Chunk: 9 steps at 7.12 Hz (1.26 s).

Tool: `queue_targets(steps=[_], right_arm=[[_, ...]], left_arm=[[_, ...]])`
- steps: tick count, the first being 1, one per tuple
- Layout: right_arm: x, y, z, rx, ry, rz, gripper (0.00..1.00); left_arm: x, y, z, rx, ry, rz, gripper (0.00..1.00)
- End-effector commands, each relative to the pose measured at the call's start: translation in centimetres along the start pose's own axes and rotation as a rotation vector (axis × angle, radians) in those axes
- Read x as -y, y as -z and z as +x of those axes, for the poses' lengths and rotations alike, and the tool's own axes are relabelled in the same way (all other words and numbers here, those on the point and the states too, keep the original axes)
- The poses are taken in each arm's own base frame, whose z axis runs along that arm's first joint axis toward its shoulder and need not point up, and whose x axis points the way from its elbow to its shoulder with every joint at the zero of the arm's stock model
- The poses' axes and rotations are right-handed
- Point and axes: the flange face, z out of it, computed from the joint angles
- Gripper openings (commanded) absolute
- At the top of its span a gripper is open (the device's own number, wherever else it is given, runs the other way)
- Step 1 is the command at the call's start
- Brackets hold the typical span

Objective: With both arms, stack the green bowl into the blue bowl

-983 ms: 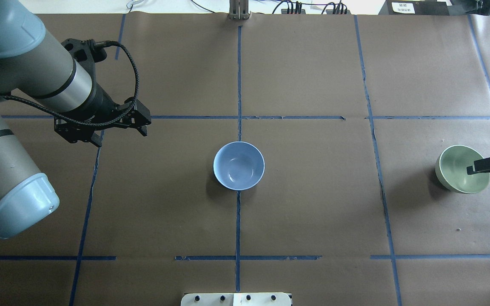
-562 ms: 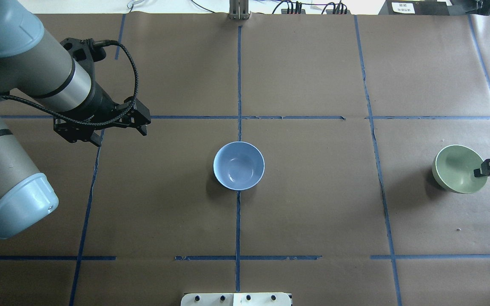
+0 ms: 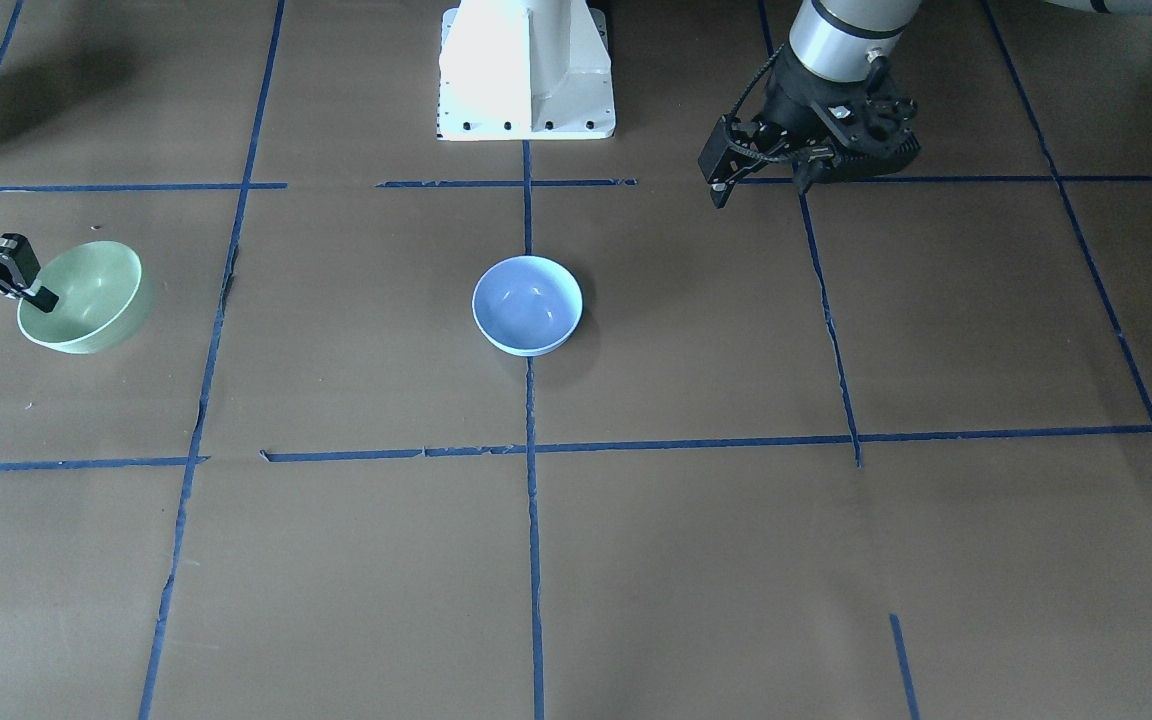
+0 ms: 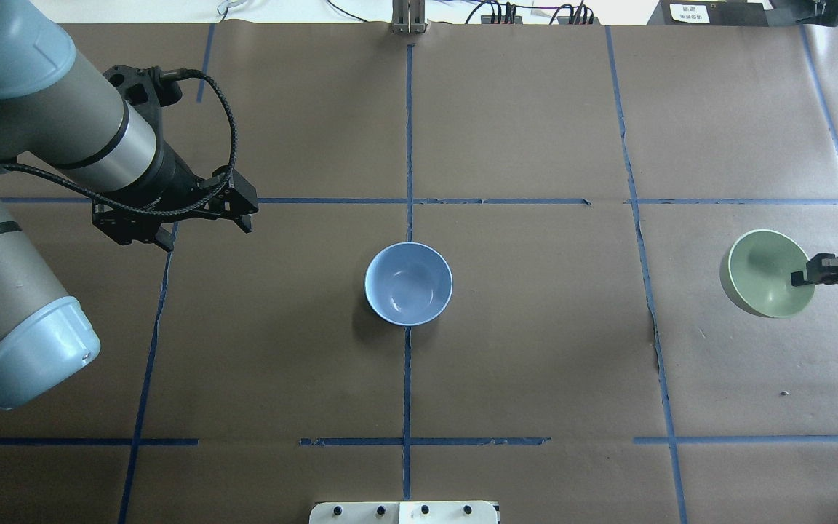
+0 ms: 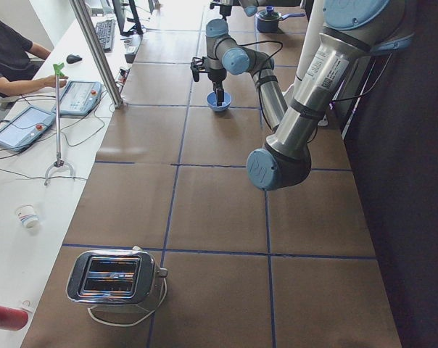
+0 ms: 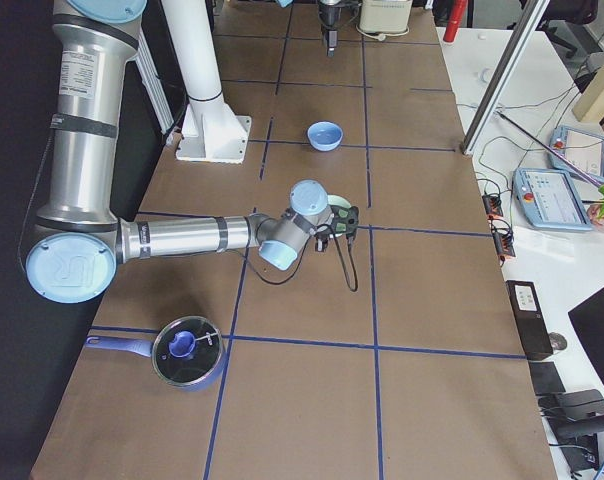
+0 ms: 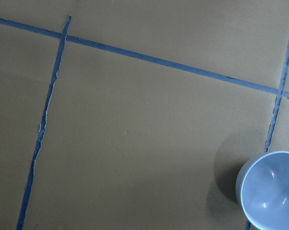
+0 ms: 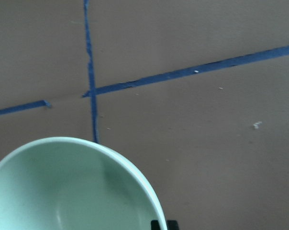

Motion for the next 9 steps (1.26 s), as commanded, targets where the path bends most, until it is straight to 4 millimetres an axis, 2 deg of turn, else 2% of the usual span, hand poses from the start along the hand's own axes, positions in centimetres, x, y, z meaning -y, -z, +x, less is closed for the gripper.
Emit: queue_targets(steps=[1,2,3,4,5,6,7,8,9], right_arm=[[0.9,-1.3,-7.9,0.084,-0.003,-0.006,0.00],[1.8,-1.9,-11.3,0.086,0.003,-0.013,0.00],[2.0,-3.7,-16.3,0.089,0.024,-0.011,0.00],[0.9,-6.2,-21.6,0.090,0.020,-0.002,0.00],[-1.0,-8.9,-28.4,0.090,0.011,0.018,0.00],[-3.7,-11.1,-33.4,0.075,0.014,0.010,0.00],[-7.0,-13.6,-36.3,0.049,0.028,0.017,0.00],[-9.4,-15.3,-37.5,0.036,0.048,0.028,0.00],[-10.8,-16.2,-37.5,0.030,0.056,0.019,0.00]], left_arm=[[2.2,-0.4,-5.7,0.061,-0.145,0.011,1.00],[3.1,-1.0,-8.6,0.094,-0.195,0.004,1.00],[4.8,-0.6,-11.8,0.119,-0.261,0.011,1.00],[5.8,-0.5,-14.9,0.149,-0.289,0.006,1.00],[7.4,-0.5,-17.6,0.177,-0.329,0.002,1.00],[9.5,-0.2,-19.8,0.197,-0.350,0.004,1.00],[11.2,-0.2,-21.6,0.215,-0.357,-0.001,1.00],[12.3,-0.4,-22.8,0.228,-0.359,-0.008,1.00],[12.7,-0.4,-23.3,0.233,-0.354,-0.008,1.00]])
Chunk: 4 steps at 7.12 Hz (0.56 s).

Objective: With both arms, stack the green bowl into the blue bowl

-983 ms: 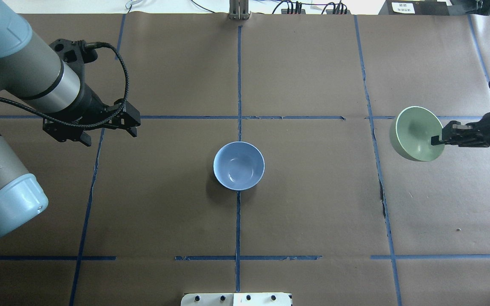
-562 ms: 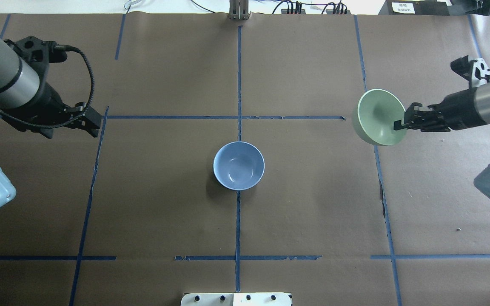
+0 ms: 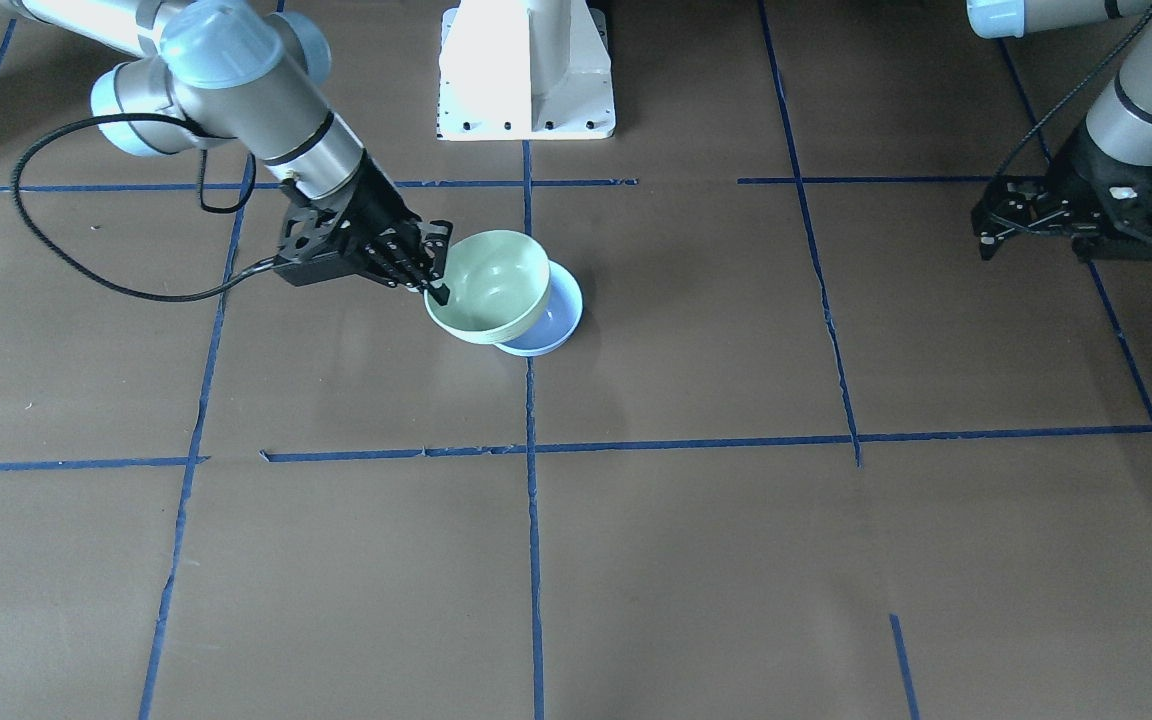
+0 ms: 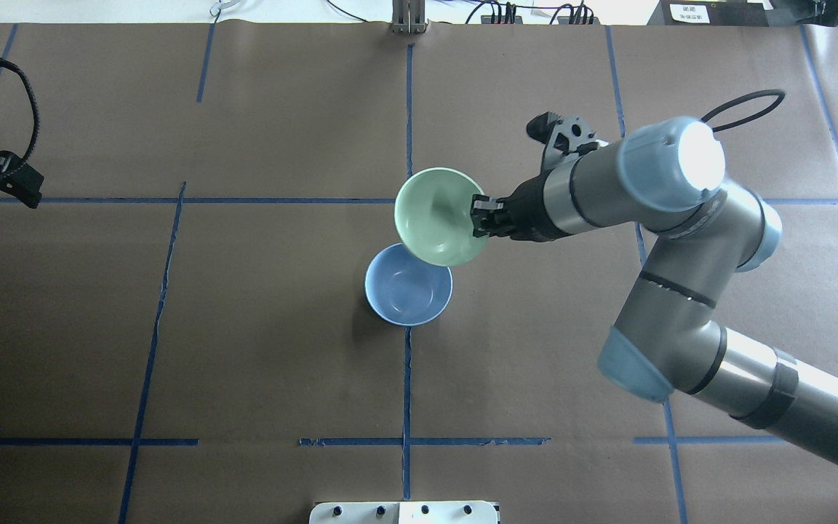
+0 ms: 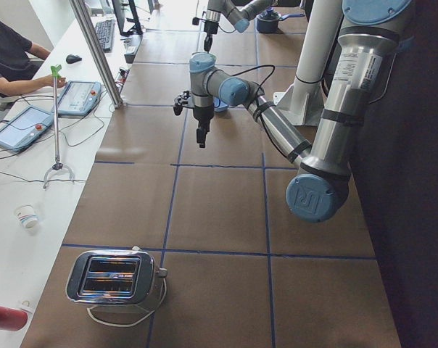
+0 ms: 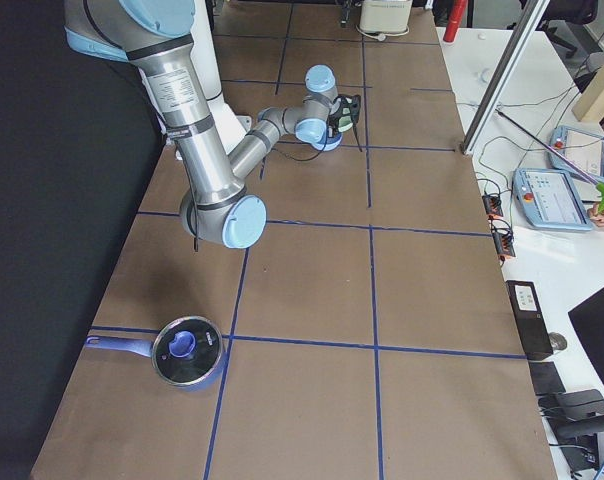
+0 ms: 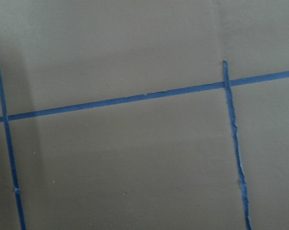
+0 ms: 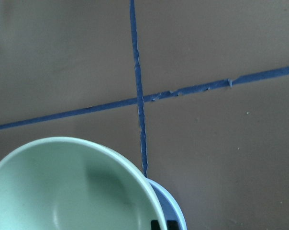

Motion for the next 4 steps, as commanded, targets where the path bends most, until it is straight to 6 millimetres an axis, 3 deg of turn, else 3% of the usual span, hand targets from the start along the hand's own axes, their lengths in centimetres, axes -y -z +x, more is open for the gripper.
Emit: queue_targets(steps=[1,4], right_arm=[[-3.1,-2.1,-1.0,-0.017,0.018,-0.013,0.00],[-3.7,-4.0,-0.2,-0.051,0.017,-0.025,0.01]], left_arm=[[0.4,-0.3,-1.3,0.008,0.001,-0.006,1.00],[0.5,-0.2,-1.4,0.008,0.002,-0.005,1.00]])
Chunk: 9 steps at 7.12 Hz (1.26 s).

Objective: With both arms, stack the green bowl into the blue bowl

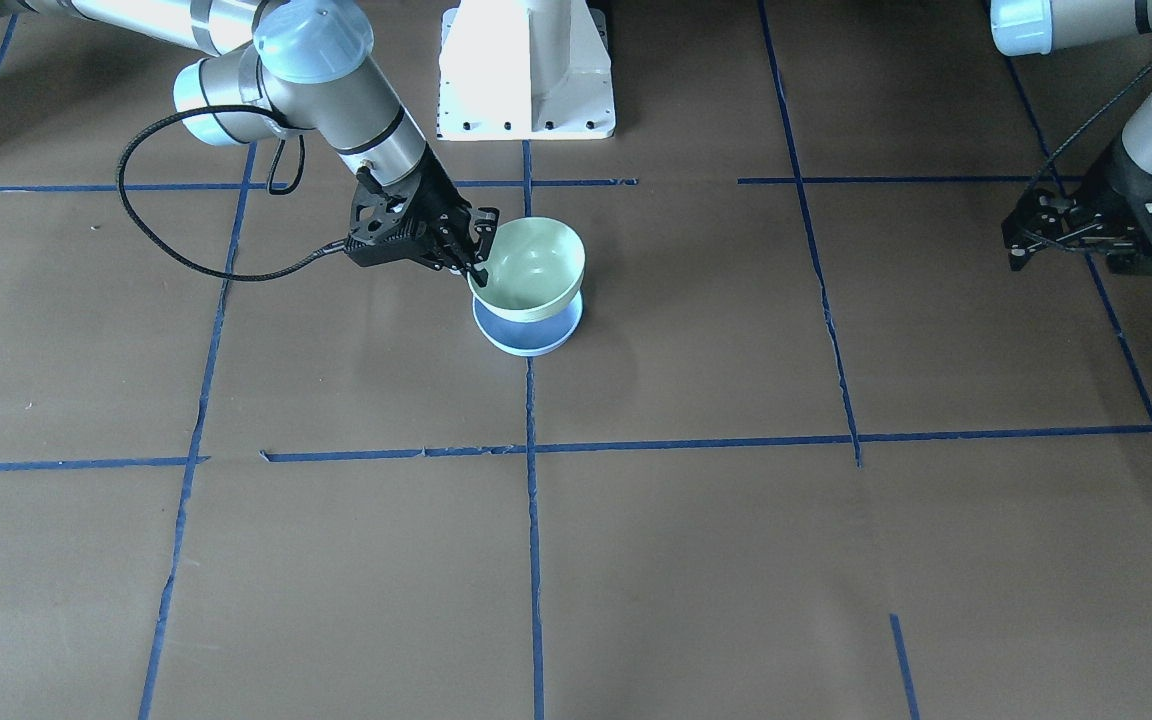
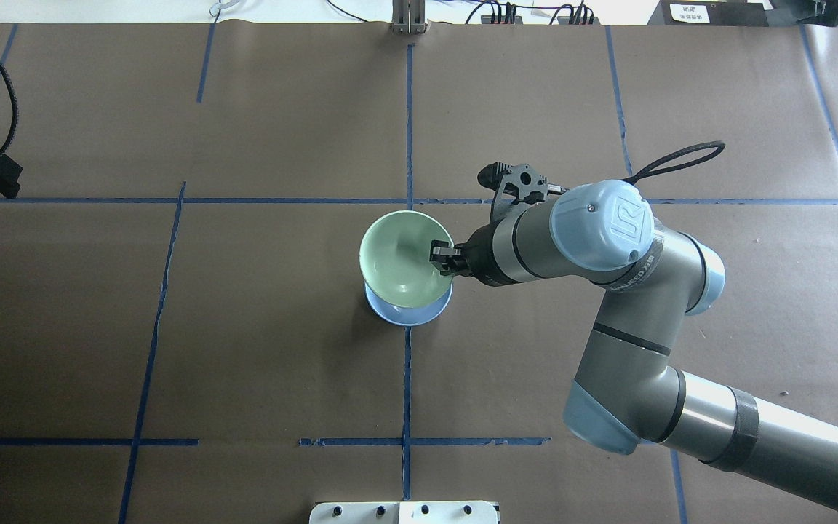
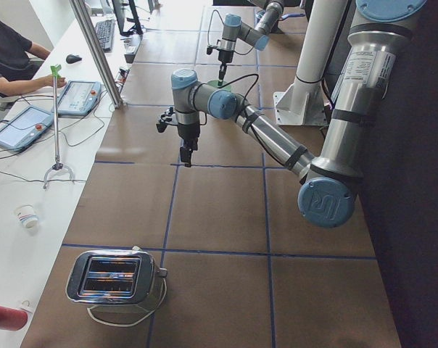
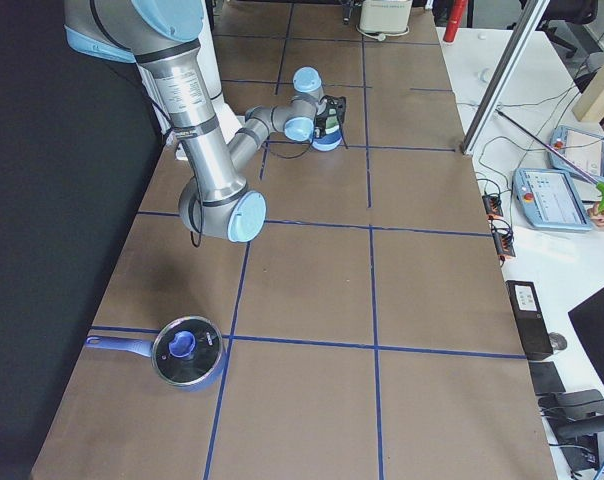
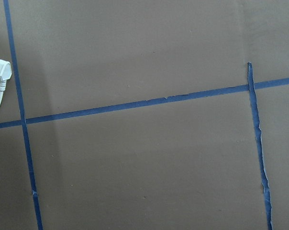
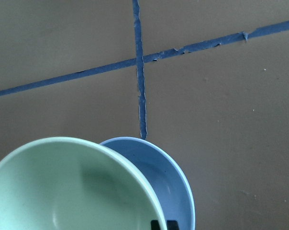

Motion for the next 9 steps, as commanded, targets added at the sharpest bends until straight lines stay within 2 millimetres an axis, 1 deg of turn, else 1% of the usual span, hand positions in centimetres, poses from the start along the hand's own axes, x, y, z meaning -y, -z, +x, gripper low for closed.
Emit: queue_targets(steps=[1,2,3,4,5,7,8,9], right_arm=[[-0.2,-0.6,0.1,-0.009,0.000,-0.002,0.02],[-0.1,-0.9,0.1,-0.012,0.001,-0.002,0.29],[0.1,-1.2,-0.7,-0.010,-0.001,0.003,0.99],[0.4,-1.3,-0.3,-0.017,-0.002,0.016,1.00],[0.8,-1.1,-0.3,-0.014,-0.004,0.023,1.00],[2.8,0.1,0.3,-0.027,-0.020,0.044,1.00],[4.5,1.7,0.9,-0.072,-0.036,0.049,1.00],[7.0,4.6,2.0,-0.127,-0.031,0.022,1.00]], left_arm=[[0.0,0.0,-0.1,0.002,0.000,0.001,1.00],[0.1,0.0,-0.2,0.002,0.004,0.001,1.00],[0.1,-0.2,-0.4,0.004,0.007,-0.004,1.00],[0.1,-0.2,-0.3,0.003,0.007,-0.004,1.00],[0.1,-0.2,-0.3,0.003,0.007,-0.004,1.00],[0.1,-0.2,-0.5,0.004,0.010,-0.004,1.00],[0.3,-0.1,-1.1,-0.017,0.024,-0.012,1.00],[0.5,-0.1,-3.0,-0.054,-0.011,-0.028,1.00]])
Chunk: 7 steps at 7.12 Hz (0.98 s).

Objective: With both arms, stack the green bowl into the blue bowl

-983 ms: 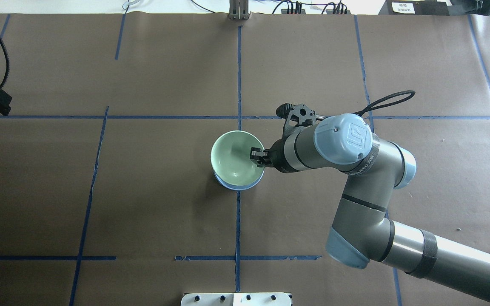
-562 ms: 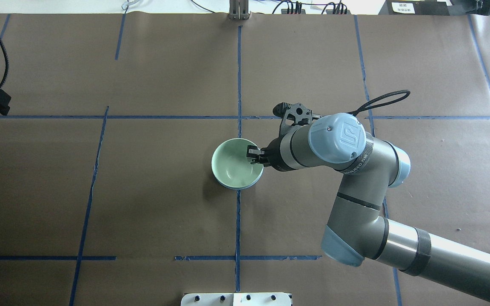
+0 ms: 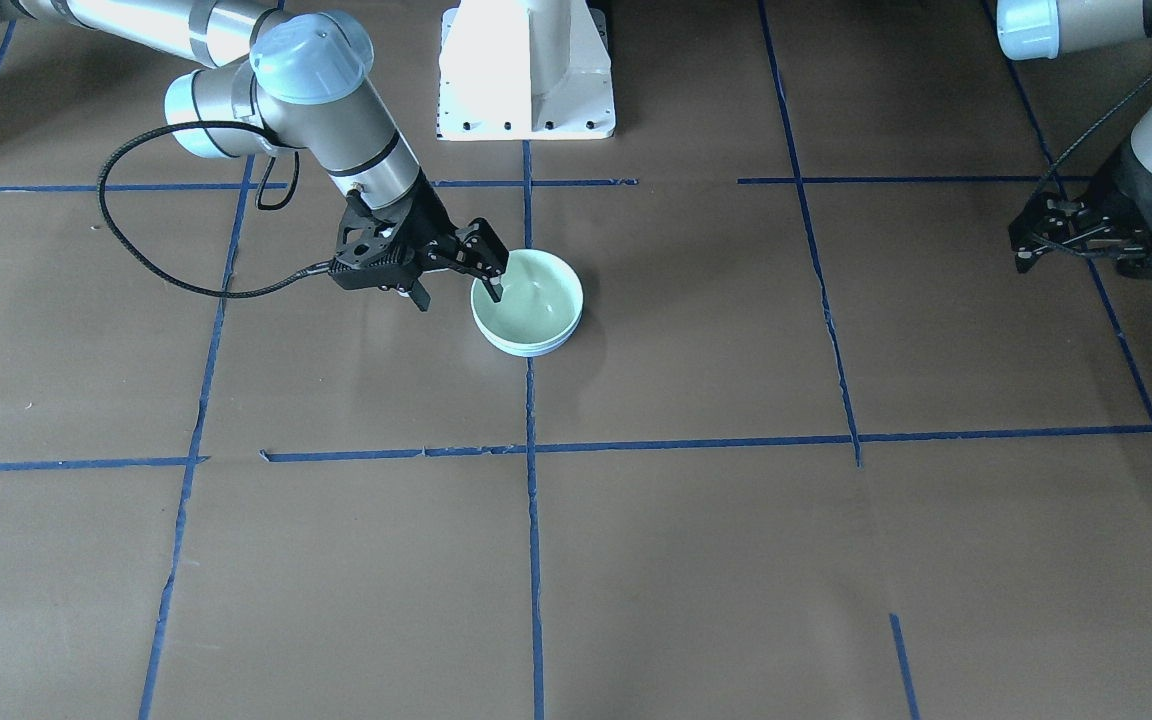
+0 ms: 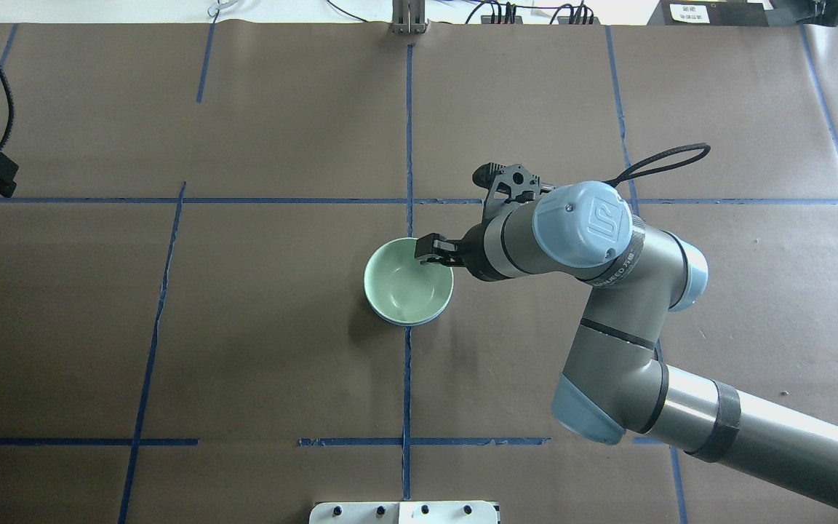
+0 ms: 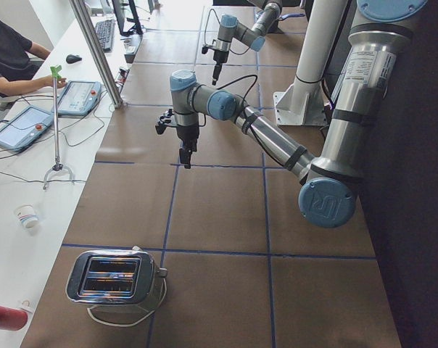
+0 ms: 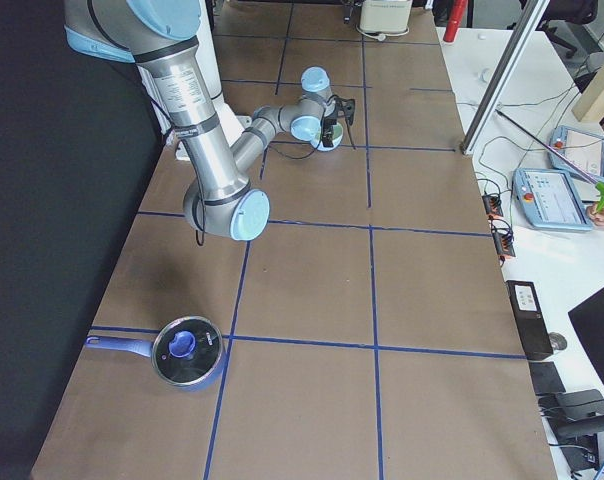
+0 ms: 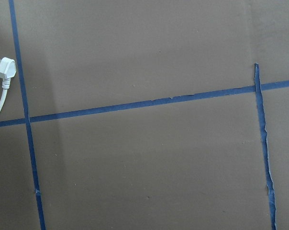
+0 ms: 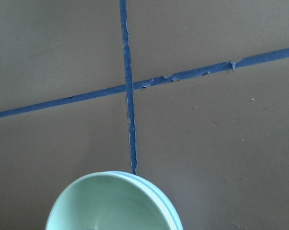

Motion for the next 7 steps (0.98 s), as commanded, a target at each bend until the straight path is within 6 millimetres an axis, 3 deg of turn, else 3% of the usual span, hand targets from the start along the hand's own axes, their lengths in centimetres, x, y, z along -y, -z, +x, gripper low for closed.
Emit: queue_targets(steps=[1,2,3,4,6,7], right_arm=[[5.8,6.1,3.2,-0.105,0.054,-0.035,1.00],[7.5,8.1,6.0,-0.151,0.136,-0.061,1.00],[10.1,9.8,9.6,-0.170,0.211,-0.068,1.00],[12.5,11.6,14.4,-0.183,0.244,-0.096,1.00],[16.6,15.6,26.7,-0.239,0.384,-0.141,1.00],[18.3,16.7,31.6,-0.266,0.447,-0.161,1.00]], left_arm=[[0.7,0.0,-4.6,-0.042,-0.050,-0.021,1.00],[1.3,0.3,-8.0,-0.033,-0.067,-0.016,1.00],[1.7,0.3,-12.6,-0.021,-0.076,-0.021,1.00],[1.8,0.1,-17.5,-0.023,-0.091,-0.031,1.00],[1.1,-1.2,-24.6,-0.077,-0.006,-0.063,1.00],[0.4,-2.5,-28.1,-0.103,0.037,-0.085,1.00]])
